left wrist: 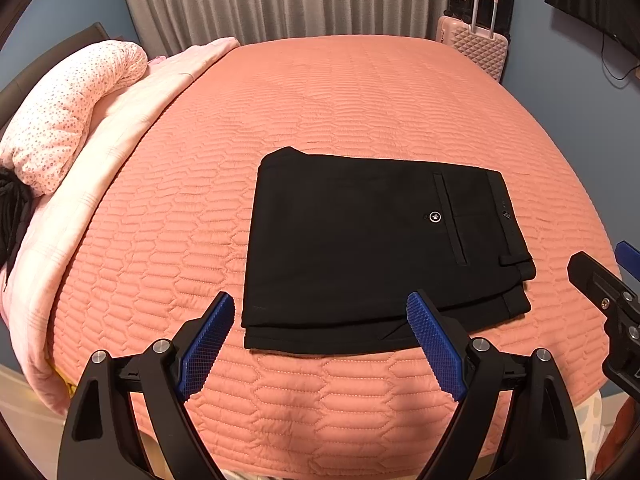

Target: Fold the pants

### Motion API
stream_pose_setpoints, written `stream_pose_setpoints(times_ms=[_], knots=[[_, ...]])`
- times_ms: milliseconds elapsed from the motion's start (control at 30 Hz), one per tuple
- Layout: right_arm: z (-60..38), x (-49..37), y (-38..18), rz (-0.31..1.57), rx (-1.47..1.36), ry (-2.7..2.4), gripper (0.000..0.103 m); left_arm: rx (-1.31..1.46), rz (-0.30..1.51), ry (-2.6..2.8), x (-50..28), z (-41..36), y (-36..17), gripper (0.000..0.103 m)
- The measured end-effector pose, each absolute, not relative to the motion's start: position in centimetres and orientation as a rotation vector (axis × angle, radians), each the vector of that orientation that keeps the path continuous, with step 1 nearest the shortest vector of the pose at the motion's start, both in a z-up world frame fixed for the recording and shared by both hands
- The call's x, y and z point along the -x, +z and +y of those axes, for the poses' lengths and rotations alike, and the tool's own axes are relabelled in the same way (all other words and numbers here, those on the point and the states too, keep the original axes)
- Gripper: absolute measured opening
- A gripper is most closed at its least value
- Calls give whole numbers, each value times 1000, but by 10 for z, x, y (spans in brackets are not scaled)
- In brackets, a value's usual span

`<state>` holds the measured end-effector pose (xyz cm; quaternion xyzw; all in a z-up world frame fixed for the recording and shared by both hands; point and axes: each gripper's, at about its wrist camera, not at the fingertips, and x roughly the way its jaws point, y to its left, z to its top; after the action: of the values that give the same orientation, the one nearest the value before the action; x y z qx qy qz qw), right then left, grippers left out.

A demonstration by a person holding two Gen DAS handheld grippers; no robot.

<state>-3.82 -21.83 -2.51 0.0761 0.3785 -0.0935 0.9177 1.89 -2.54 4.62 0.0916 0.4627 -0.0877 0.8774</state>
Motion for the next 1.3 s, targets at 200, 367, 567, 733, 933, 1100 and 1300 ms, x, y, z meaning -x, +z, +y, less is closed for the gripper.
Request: stream_pose_setpoints(times_ms=[200, 367, 567, 733, 933, 1100, 1300], knots=[[-218, 39, -25, 776, -159, -194, 89, -192, 965, -183, -19, -25, 47, 86], [-217, 39, -25, 777, -160, -194, 89, -192, 968, -185, -19, -25, 47, 86], [-217, 40, -24, 778, -160, -195, 89, -191, 969, -185, -19, -25, 46, 86], [-218, 39, -24, 779, -160, -193, 89, -195, 968, -187, -19, -25, 47, 86], [-218, 39, -24, 779, -158, -195, 89, -195, 969, -191, -18, -25, 47, 86], [-218, 40, -23, 780, -160, -195, 89, -193, 970, -192, -18, -25, 46, 86], [-218, 40, -22, 782, -154, -193, 89, -194, 969, -191, -18, -25, 46, 86]])
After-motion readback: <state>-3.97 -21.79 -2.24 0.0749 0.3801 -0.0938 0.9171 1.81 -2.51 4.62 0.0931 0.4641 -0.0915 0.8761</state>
